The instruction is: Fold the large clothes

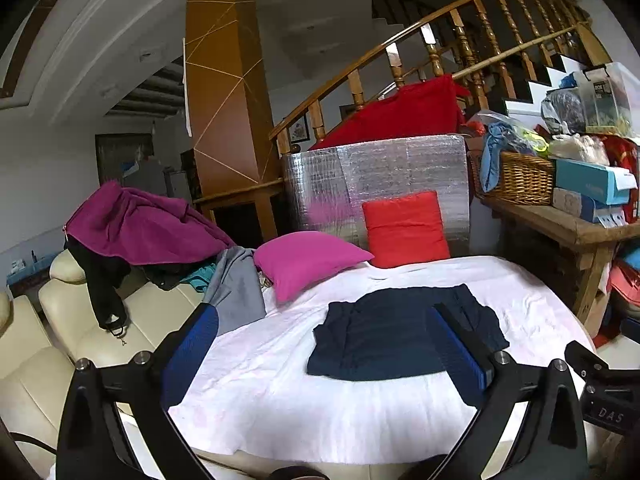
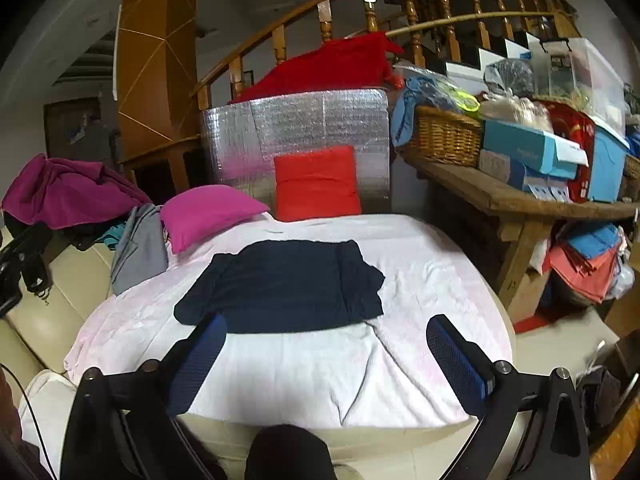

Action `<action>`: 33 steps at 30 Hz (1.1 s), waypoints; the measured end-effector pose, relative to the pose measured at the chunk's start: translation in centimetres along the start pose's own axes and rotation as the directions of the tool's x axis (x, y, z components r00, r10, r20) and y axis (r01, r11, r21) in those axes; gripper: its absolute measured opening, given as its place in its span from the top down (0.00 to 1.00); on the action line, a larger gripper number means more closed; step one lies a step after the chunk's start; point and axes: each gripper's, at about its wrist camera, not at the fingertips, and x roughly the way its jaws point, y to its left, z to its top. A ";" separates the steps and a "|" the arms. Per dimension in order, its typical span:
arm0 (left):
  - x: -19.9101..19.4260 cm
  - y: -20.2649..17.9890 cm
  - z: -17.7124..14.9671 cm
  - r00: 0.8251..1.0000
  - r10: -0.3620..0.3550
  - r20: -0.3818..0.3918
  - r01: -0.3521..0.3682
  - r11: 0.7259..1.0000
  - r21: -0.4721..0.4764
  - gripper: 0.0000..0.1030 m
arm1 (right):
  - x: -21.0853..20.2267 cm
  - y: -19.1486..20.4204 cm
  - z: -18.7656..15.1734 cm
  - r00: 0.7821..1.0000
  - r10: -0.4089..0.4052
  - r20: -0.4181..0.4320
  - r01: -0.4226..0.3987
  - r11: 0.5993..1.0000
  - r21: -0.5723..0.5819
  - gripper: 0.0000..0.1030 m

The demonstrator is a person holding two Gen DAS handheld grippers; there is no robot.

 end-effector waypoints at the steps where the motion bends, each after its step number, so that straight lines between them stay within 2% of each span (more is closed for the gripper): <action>1: -0.2 0.0 -0.1 1.000 -0.001 0.000 0.001 1.000 -0.001 0.00 | 0.0 -0.1 -0.1 1.000 0.002 -0.004 -0.002 1.000 0.007 0.01; 33: -1.3 3.3 -0.8 0.999 0.037 0.014 -0.036 0.998 -0.048 0.00 | -1.7 3.2 -0.9 1.000 -0.008 0.010 0.009 0.999 -0.046 0.01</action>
